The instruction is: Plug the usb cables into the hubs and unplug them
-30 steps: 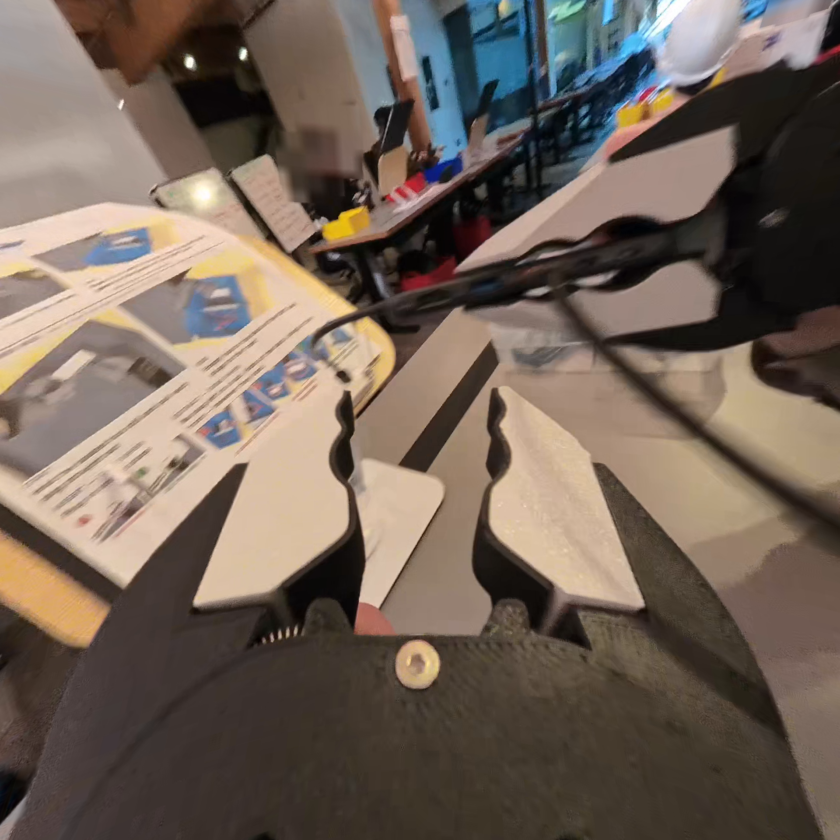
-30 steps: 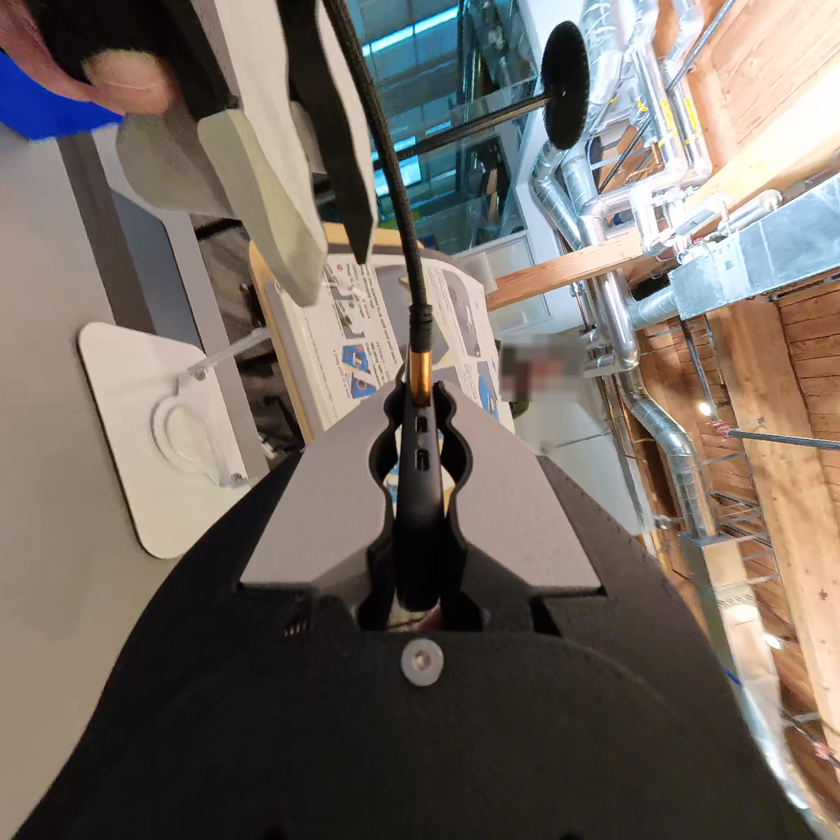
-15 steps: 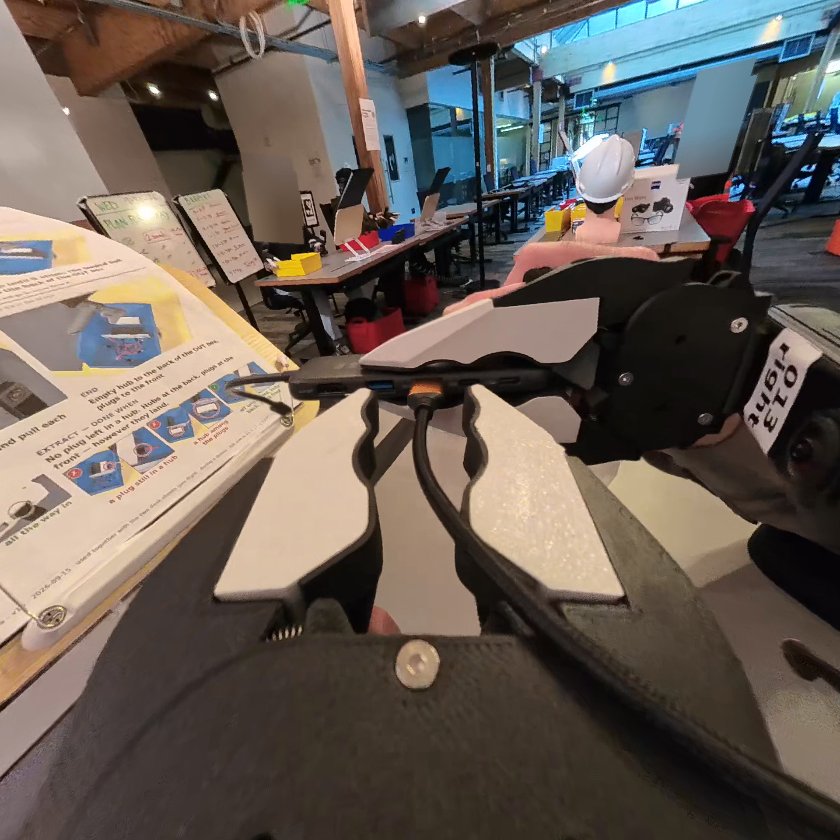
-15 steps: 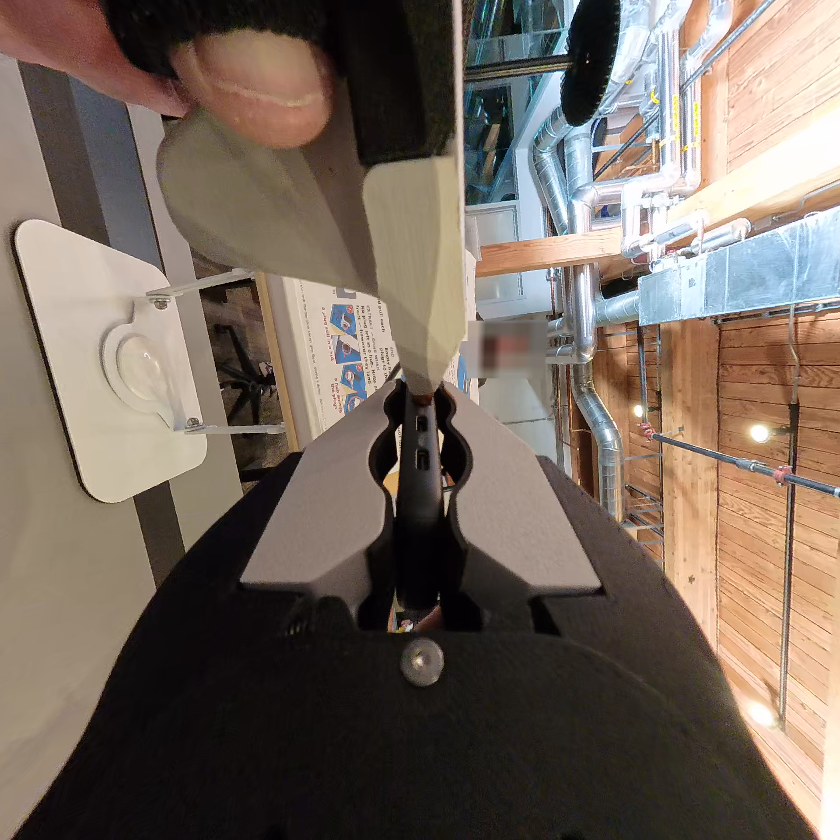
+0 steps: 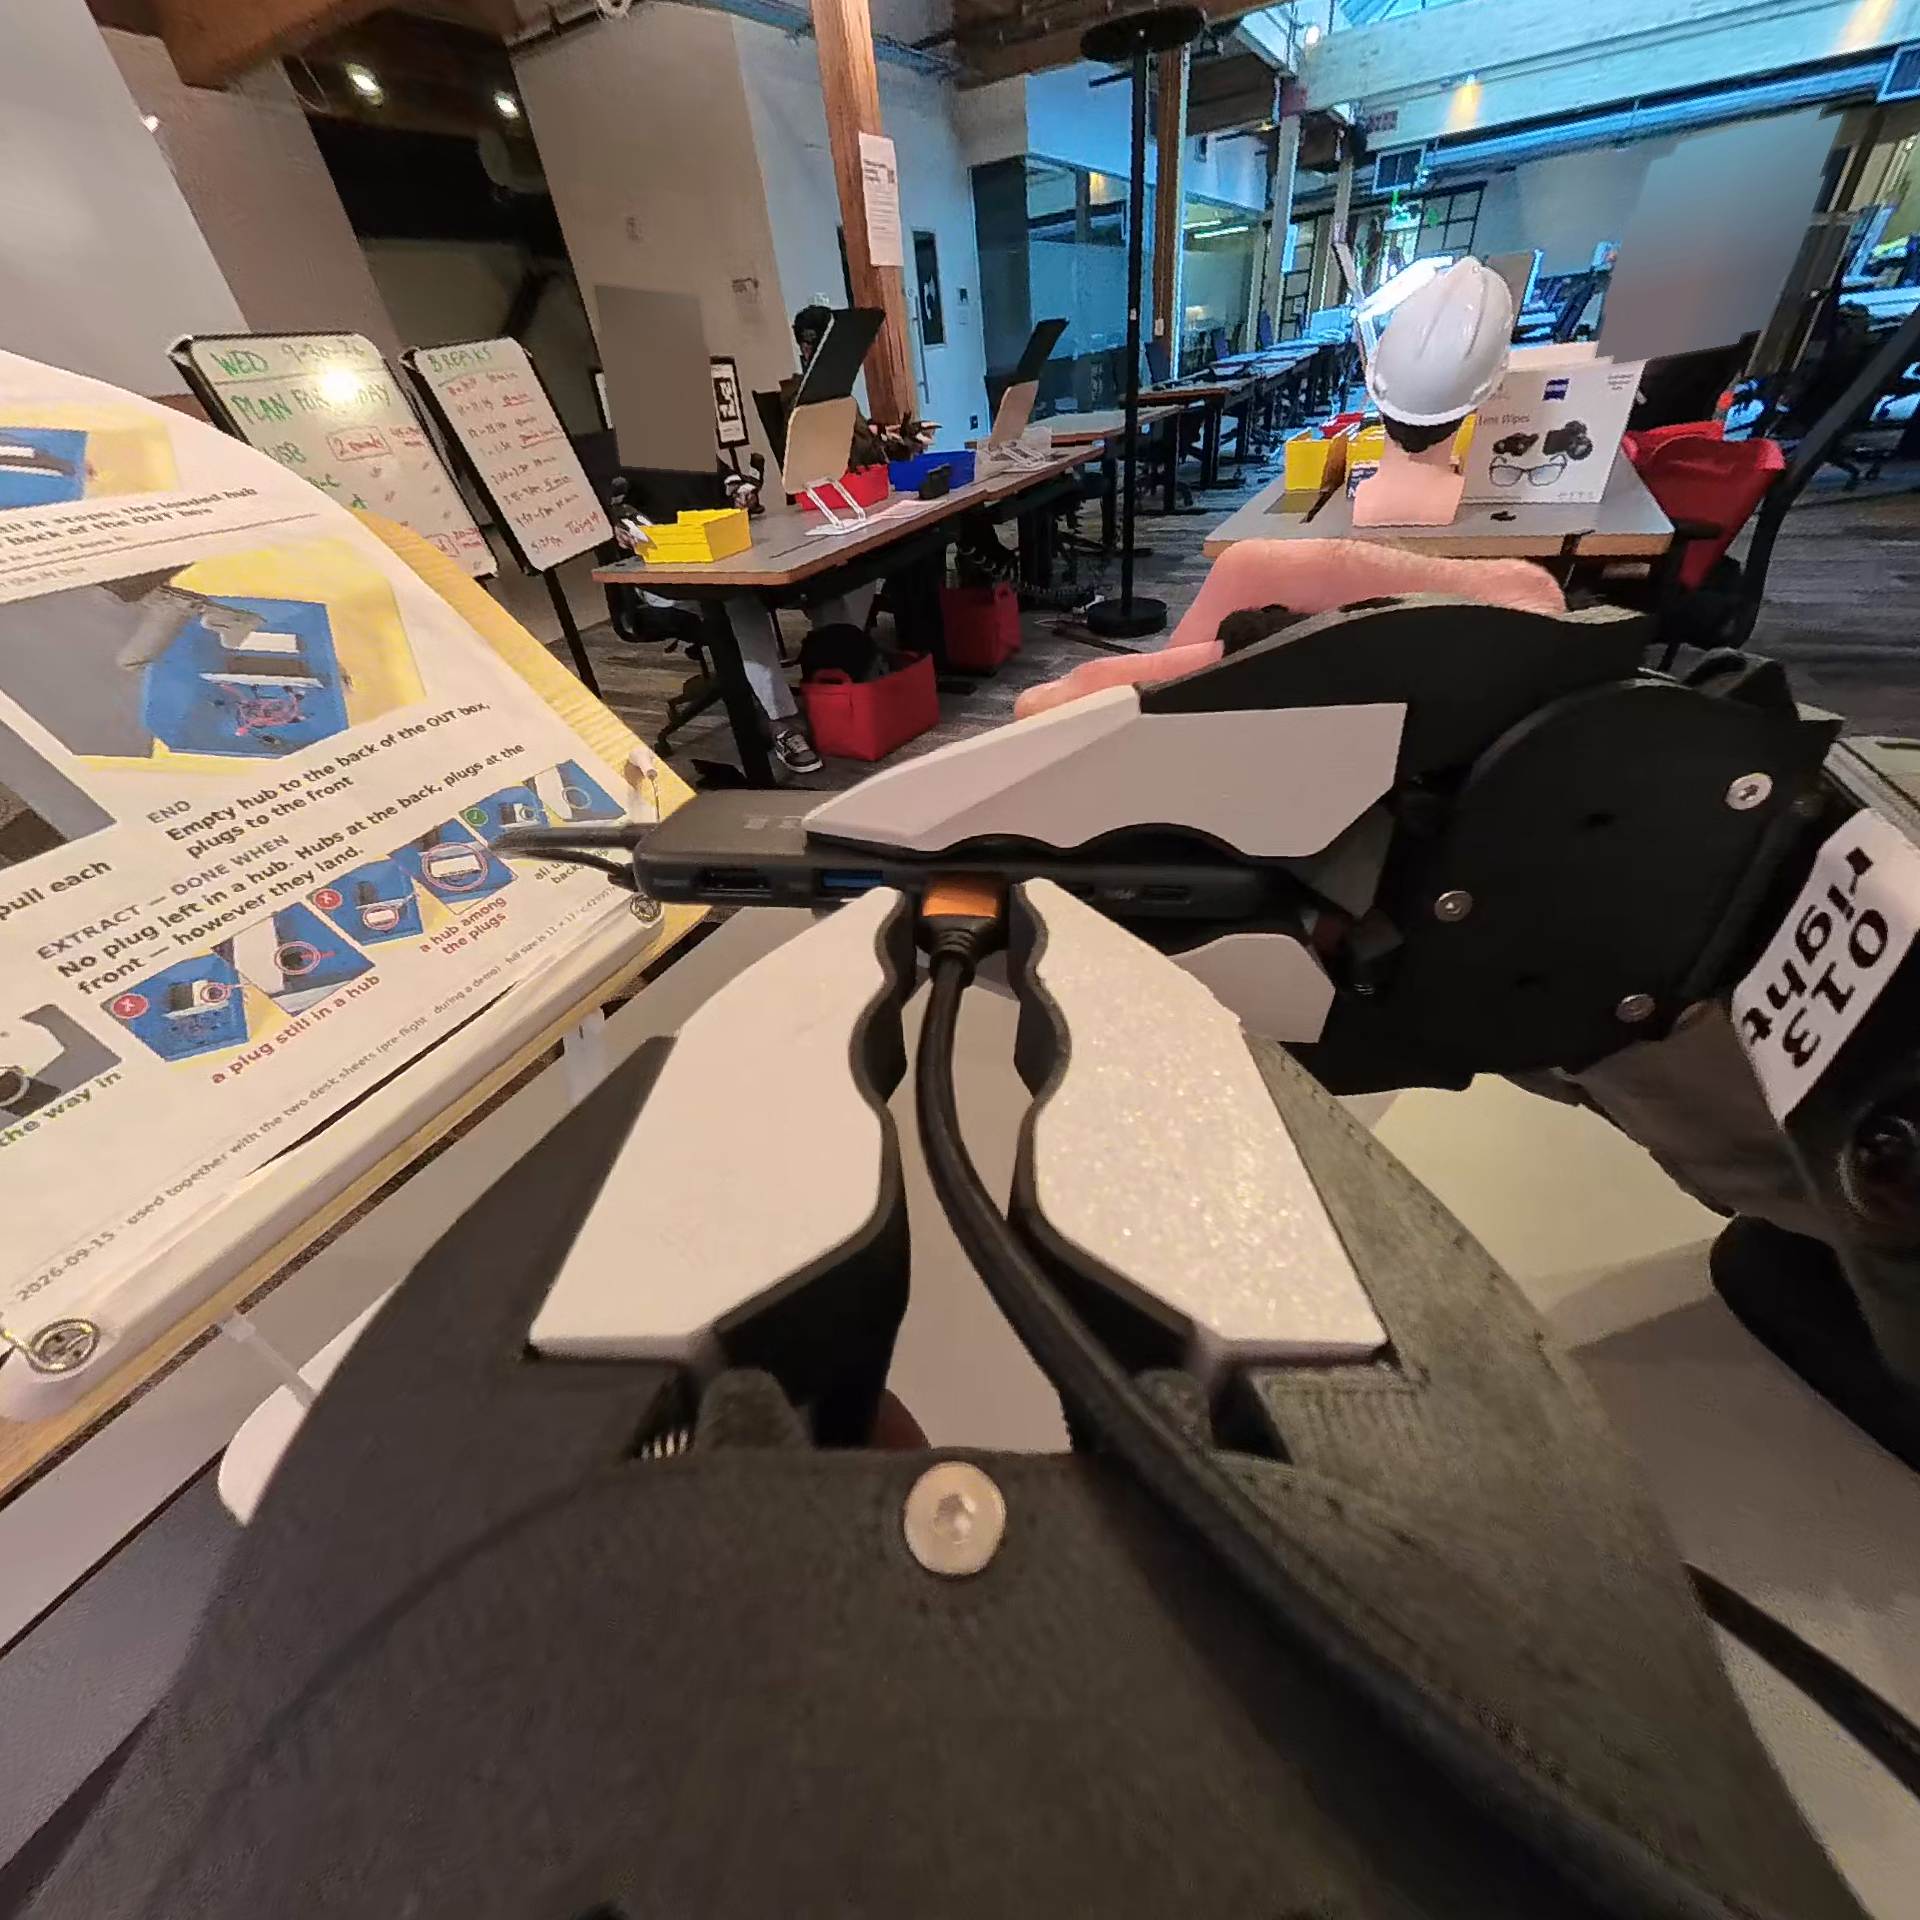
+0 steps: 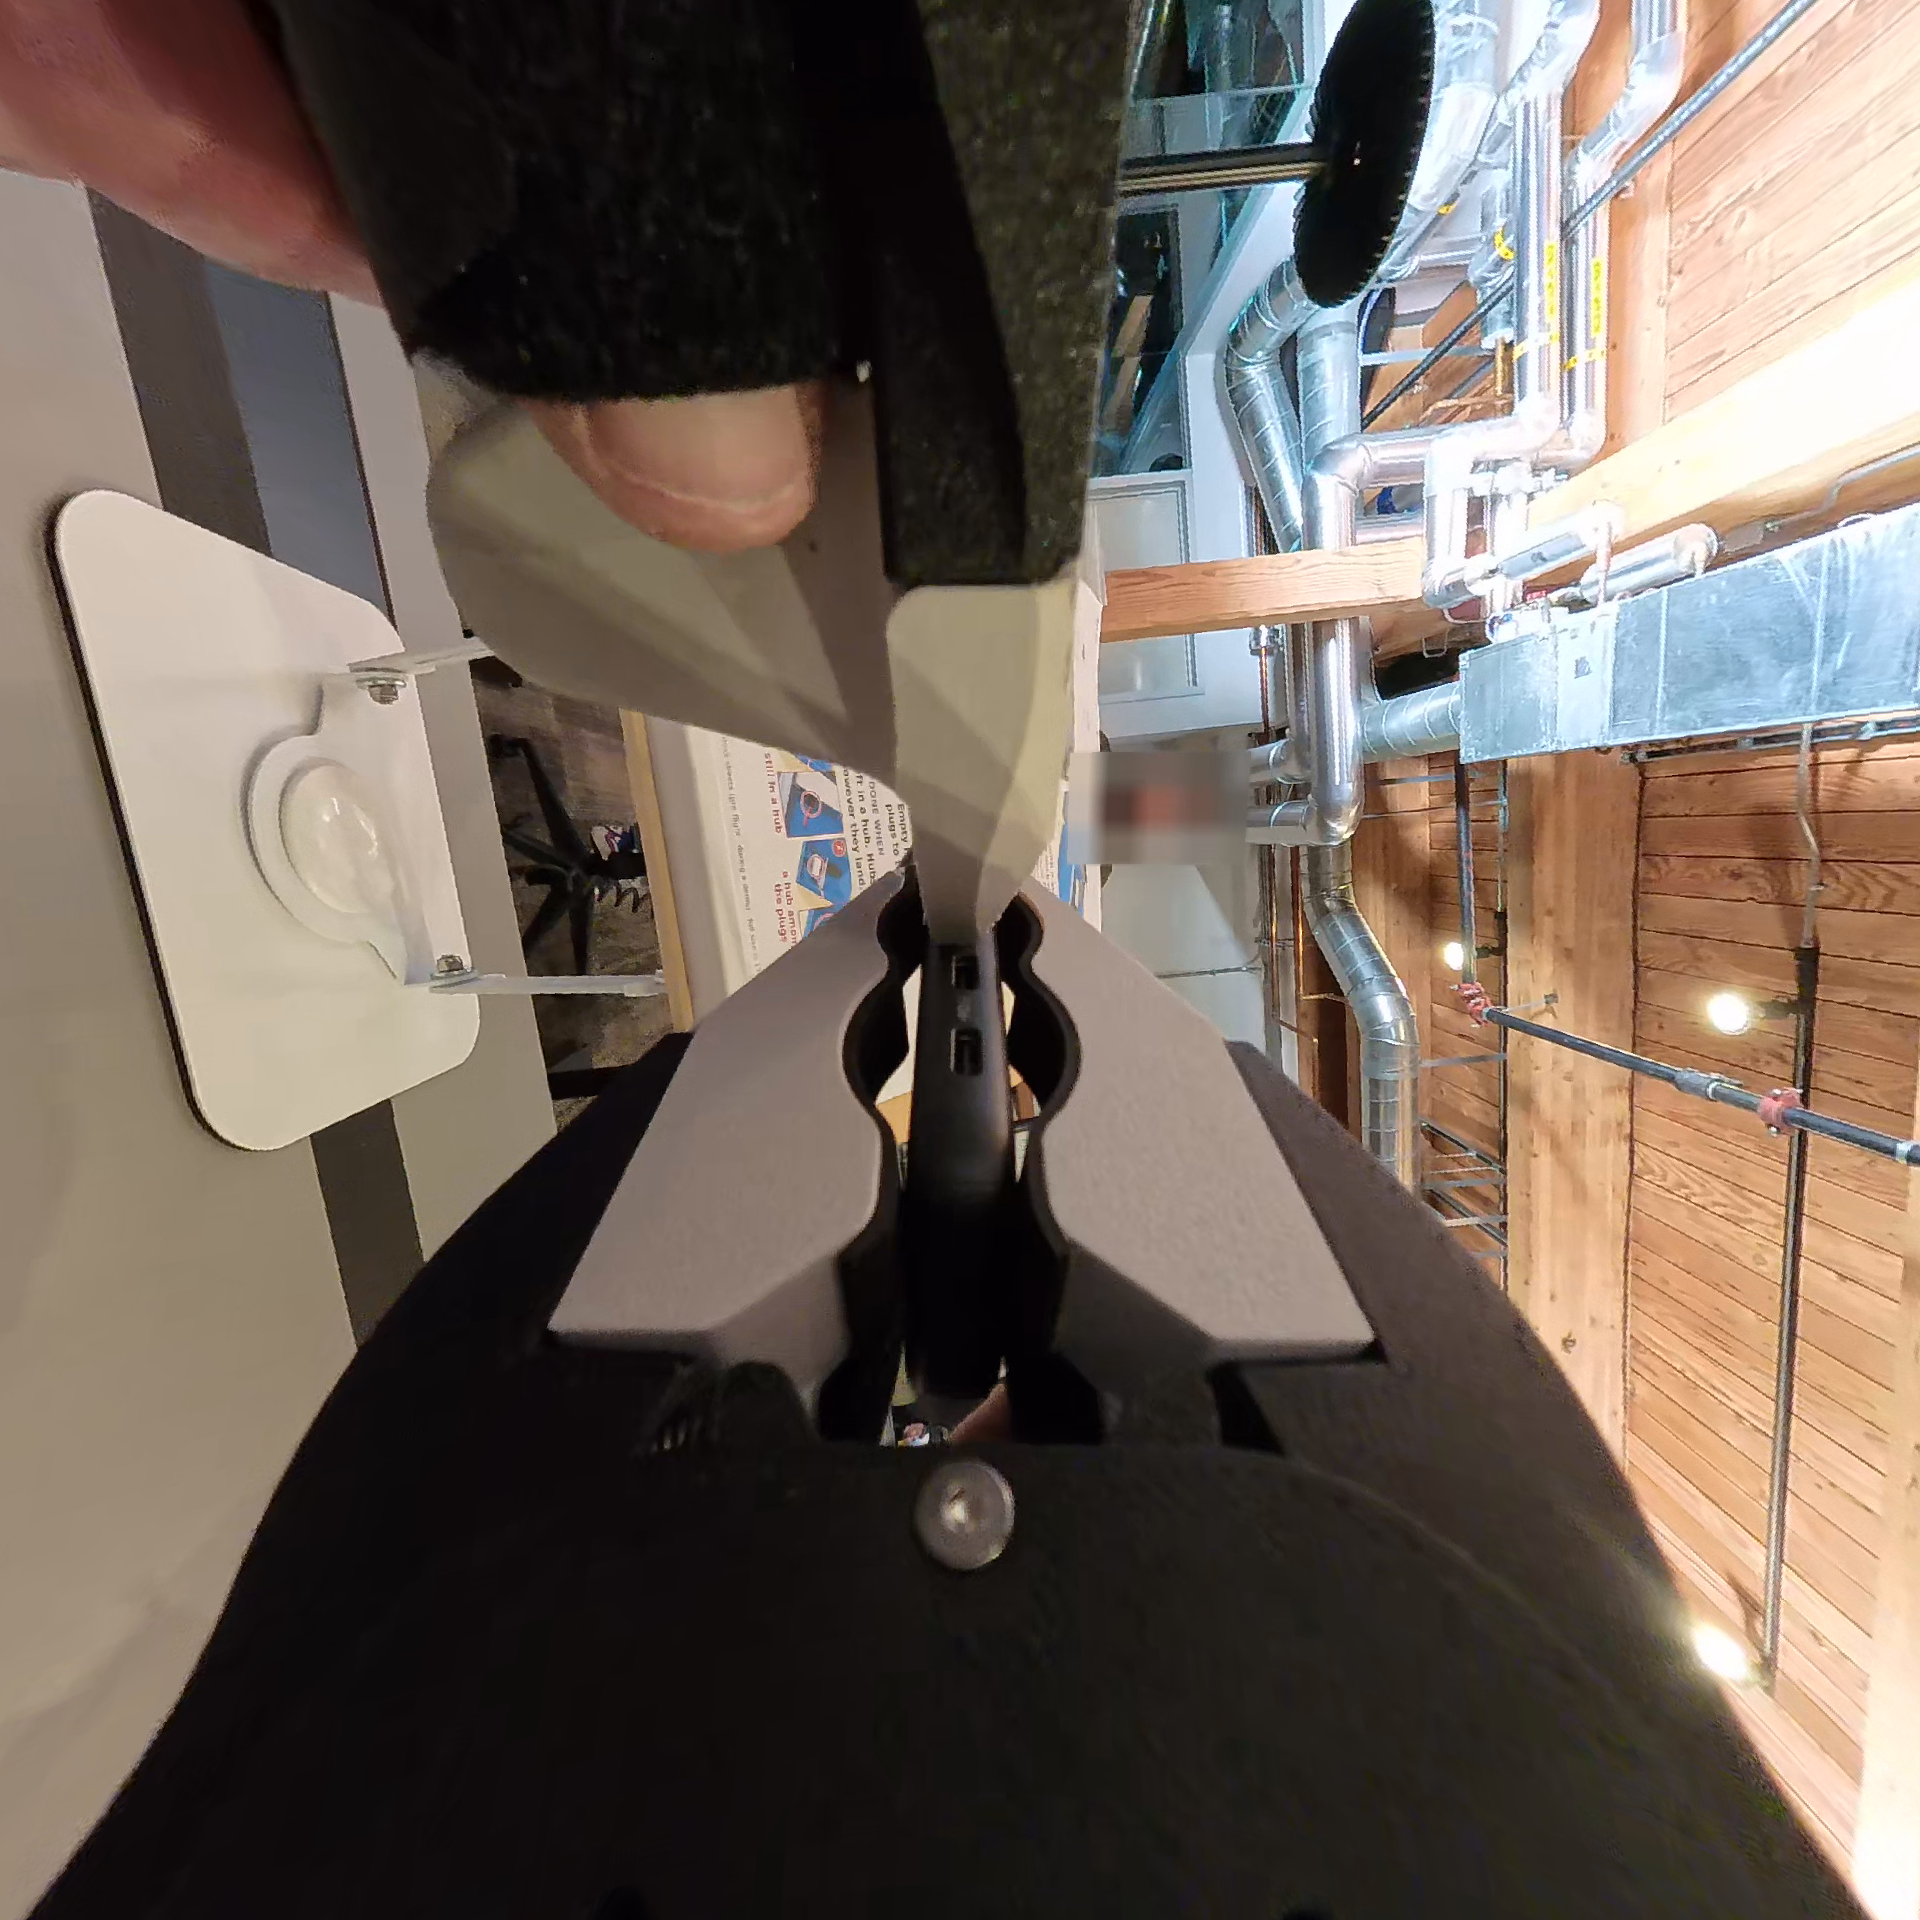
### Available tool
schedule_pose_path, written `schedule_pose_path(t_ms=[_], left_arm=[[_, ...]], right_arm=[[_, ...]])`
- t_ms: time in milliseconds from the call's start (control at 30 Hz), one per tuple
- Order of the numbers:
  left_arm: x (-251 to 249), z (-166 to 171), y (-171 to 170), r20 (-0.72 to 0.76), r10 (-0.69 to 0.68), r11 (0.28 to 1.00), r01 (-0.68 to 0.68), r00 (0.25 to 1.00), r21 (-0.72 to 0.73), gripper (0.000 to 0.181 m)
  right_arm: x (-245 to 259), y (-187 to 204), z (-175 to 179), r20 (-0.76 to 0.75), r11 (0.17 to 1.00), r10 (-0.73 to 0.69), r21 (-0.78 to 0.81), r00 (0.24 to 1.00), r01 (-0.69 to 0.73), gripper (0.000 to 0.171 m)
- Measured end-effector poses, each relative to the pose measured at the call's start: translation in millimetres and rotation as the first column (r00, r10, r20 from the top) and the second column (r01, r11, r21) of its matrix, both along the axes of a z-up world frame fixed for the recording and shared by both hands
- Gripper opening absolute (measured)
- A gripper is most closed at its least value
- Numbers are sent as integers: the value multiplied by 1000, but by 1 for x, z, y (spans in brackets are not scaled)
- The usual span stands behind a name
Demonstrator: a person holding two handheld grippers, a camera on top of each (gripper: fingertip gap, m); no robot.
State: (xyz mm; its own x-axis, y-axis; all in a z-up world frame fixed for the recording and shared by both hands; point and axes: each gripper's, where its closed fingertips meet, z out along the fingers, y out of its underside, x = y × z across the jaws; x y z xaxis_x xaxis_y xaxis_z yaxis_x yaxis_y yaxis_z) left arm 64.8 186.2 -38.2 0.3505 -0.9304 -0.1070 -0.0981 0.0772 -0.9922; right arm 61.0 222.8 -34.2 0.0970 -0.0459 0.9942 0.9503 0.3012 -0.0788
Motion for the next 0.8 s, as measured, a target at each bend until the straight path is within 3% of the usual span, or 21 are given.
schedule_pose_path(t_ms=[267,433,667,800], left_arm=[[1,1,-3,-9,-4,1000,4,1000,19,16],[1,1,-3,11,-16,1000,16,1000,-8,16],[1,3,-5,33,-36,999,37,999,-33,16],[2,0,-4,32,-50,997,51,998,-56,16]], right_arm=[[-2,-4,1,4,999,43,-6,999,-43,12],[1,-8,0,10,997,42,-67,999,-41,32],[7,-8,-2,53,996,23,-83,998,-18,10],[7,-7,-5,57,995,35,-94,998,-29,10]])
